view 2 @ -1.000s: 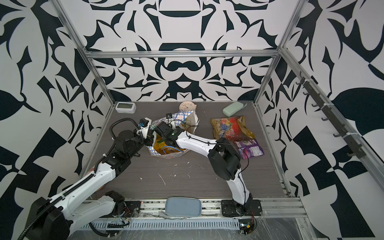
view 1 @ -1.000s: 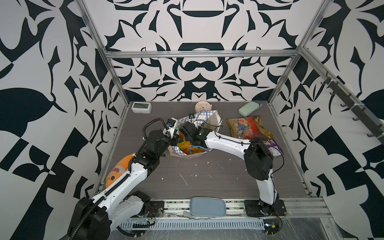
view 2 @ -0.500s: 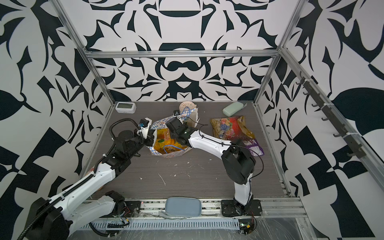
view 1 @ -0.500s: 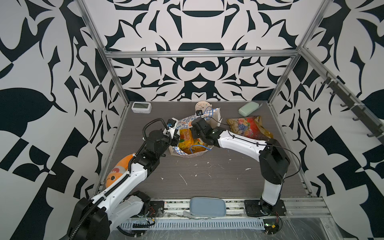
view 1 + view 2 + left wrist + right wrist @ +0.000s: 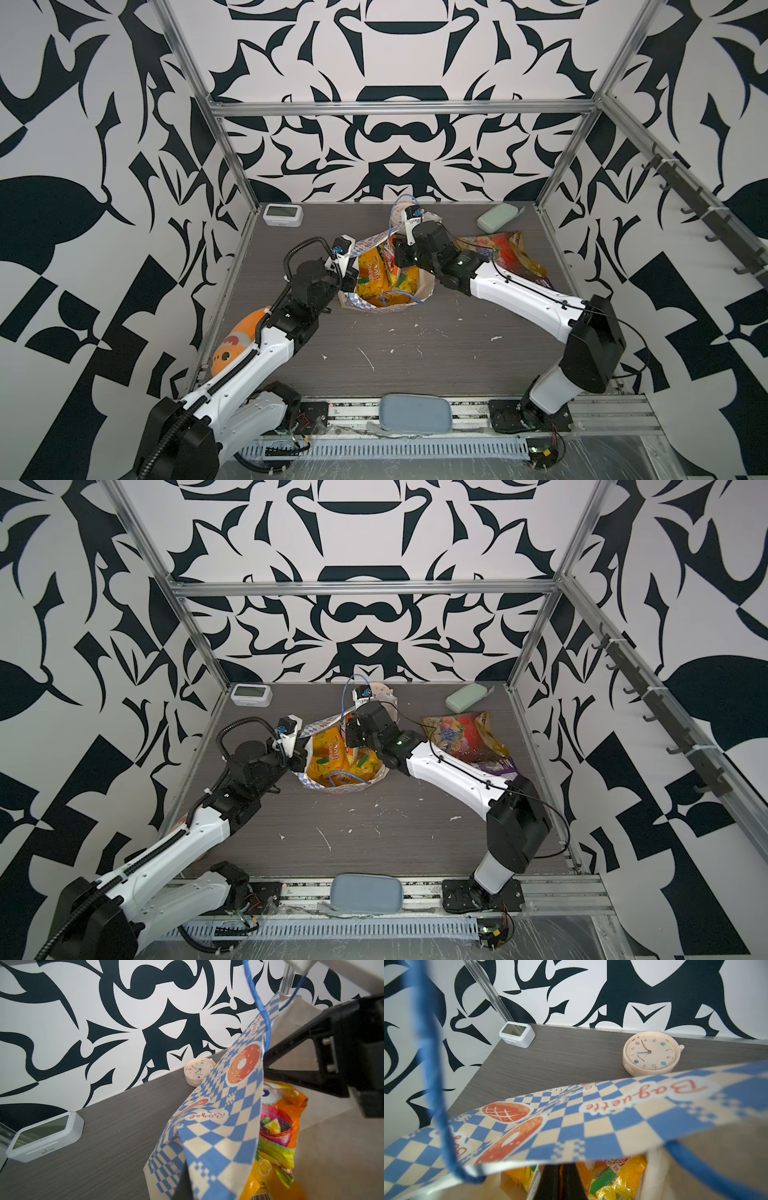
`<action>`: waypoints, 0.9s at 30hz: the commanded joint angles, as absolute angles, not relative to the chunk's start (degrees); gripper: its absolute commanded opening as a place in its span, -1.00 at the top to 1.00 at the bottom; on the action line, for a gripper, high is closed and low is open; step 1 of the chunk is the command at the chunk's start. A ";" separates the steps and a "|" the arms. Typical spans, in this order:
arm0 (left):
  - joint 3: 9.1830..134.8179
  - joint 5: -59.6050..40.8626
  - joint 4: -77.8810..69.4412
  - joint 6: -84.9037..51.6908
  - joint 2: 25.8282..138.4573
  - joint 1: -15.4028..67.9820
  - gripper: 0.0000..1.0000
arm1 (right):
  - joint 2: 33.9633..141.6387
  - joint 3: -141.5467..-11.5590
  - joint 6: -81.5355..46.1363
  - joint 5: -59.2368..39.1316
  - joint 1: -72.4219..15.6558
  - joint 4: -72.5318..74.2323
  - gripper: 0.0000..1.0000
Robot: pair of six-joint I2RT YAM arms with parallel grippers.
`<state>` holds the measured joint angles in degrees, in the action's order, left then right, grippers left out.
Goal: Take the snacks out of the paper bag
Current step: 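Raise the right gripper above the snacks inside the bag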
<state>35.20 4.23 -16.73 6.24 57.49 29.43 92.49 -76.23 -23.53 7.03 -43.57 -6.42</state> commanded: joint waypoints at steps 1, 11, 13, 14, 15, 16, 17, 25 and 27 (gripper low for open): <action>37.40 3.93 -24.12 6.69 56.93 29.88 1.00 | 89.77 -77.27 -23.05 3.68 -43.25 -3.11 1.00; 41.16 9.85 -20.56 4.84 59.57 29.89 1.00 | 86.69 -77.59 -22.51 -7.57 -41.25 -1.73 1.00; 41.45 10.18 -20.59 4.87 59.97 29.93 1.00 | 86.70 -77.97 -21.88 -8.47 -41.05 -1.69 1.00; 41.51 10.43 -20.43 4.89 59.98 29.88 1.00 | 87.02 -78.54 -21.32 -8.53 -40.97 -2.49 1.00; 41.44 10.44 -20.40 4.85 59.80 29.81 1.00 | 87.83 -79.85 -20.25 -8.67 -40.86 -4.34 1.00; 41.20 10.29 -20.74 4.89 59.47 29.85 1.00 | 89.00 -81.44 -18.40 -8.48 -40.83 -6.99 0.92; 40.77 10.30 -21.28 4.89 59.33 29.90 1.00 | 90.00 -82.45 -16.41 -8.16 -40.87 -9.13 0.55; 39.74 9.14 -21.72 5.10 58.98 29.91 1.00 | 93.24 -77.66 -6.40 -7.78 -44.04 -11.27 -0.46; 39.73 9.21 -21.66 5.18 58.95 29.94 1.00 | 92.49 -74.57 -4.35 -6.93 -45.44 -9.47 -0.47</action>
<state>38.65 9.85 -15.18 4.54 60.49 29.65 94.43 -77.36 -9.47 -7.90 -43.42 -10.87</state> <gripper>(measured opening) 0.038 0.734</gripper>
